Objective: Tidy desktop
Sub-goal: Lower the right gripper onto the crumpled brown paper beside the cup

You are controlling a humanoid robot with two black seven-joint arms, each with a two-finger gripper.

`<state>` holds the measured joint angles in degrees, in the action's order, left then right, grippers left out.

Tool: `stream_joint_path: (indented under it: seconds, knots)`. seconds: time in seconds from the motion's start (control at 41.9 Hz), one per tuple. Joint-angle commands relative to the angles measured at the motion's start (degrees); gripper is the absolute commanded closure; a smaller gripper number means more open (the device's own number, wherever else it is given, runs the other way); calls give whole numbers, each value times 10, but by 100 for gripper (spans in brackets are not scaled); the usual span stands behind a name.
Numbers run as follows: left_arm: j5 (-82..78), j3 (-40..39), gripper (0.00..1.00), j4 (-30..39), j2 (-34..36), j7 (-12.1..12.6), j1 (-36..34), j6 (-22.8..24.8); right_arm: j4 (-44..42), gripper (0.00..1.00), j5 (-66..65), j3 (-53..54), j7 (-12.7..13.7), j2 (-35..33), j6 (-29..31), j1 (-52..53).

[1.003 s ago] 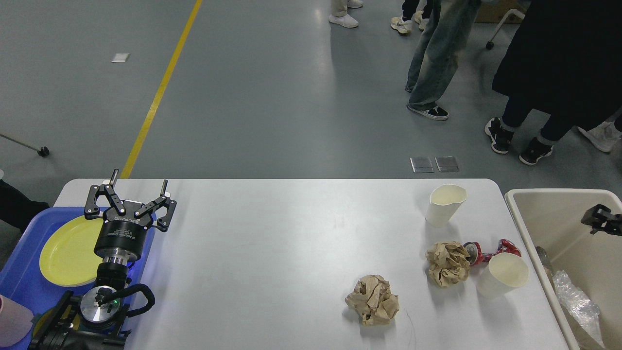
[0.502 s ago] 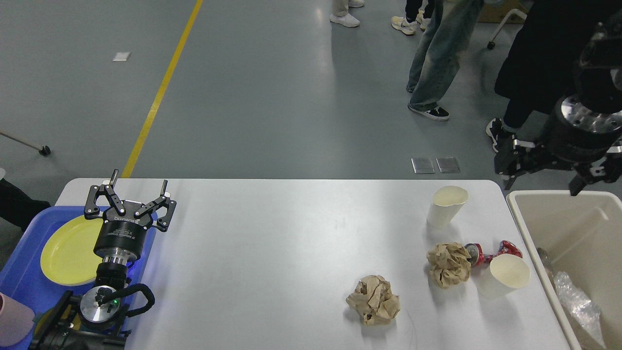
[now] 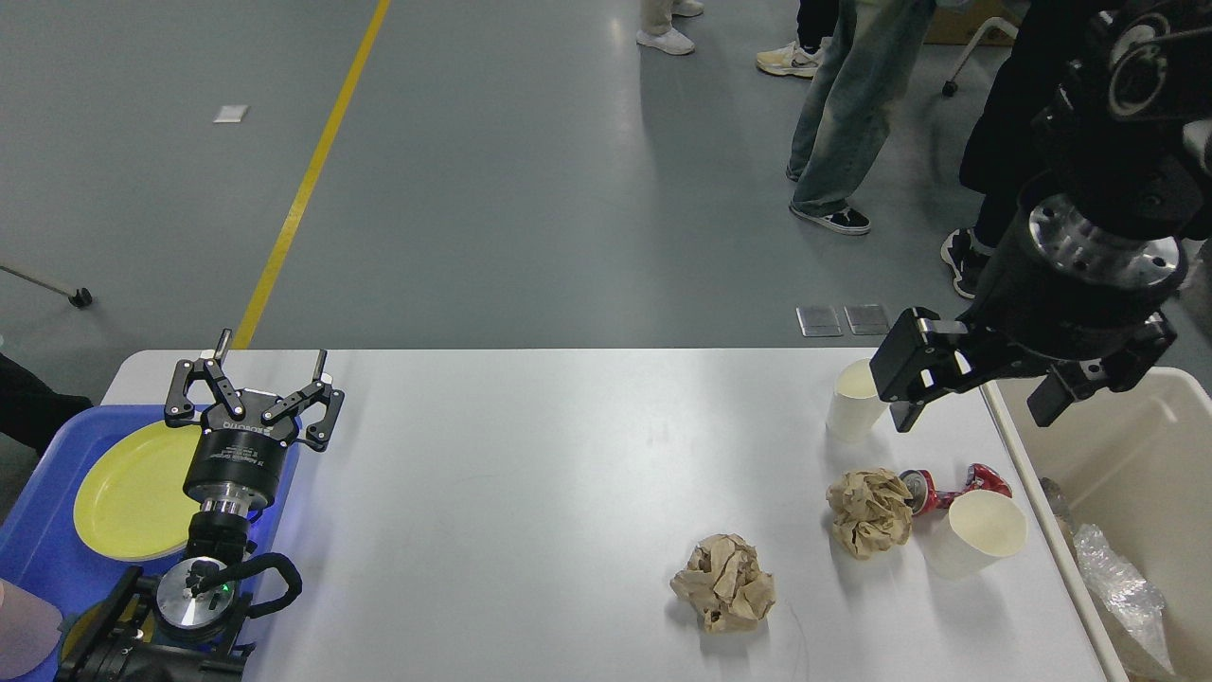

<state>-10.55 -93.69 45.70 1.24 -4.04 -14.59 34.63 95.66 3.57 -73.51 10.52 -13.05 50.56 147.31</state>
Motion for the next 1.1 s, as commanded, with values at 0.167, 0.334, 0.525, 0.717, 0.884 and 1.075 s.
stream_joint_path:
  seconds: [0.167, 0.334, 0.525, 0.717, 0.884, 1.075]
  knots:
    - [0, 0, 4, 0, 0, 0, 0, 0, -7, 0, 6, 13, -2, 9, -11, -24]
    - [0, 0, 4, 0, 0, 0, 0, 0, -18, 0, 7, 51, -1, 19, -20, -64]
    - [0, 0, 4, 0, 0, 0, 0, 0, -39, 0, 34, 127, 4, 40, -101, -156]
    - [0, 0, 4, 0, 0, 0, 0, 0, -83, 0, 21, 123, 5, 84, -212, -268]
    - [0, 0, 4, 0, 0, 0, 0, 0, -137, 2, -36, 118, 5, 103, -221, -349]
    - [0, 0, 4, 0, 0, 0, 0, 0, -270, 2, -70, 87, 5, 117, -228, -483]
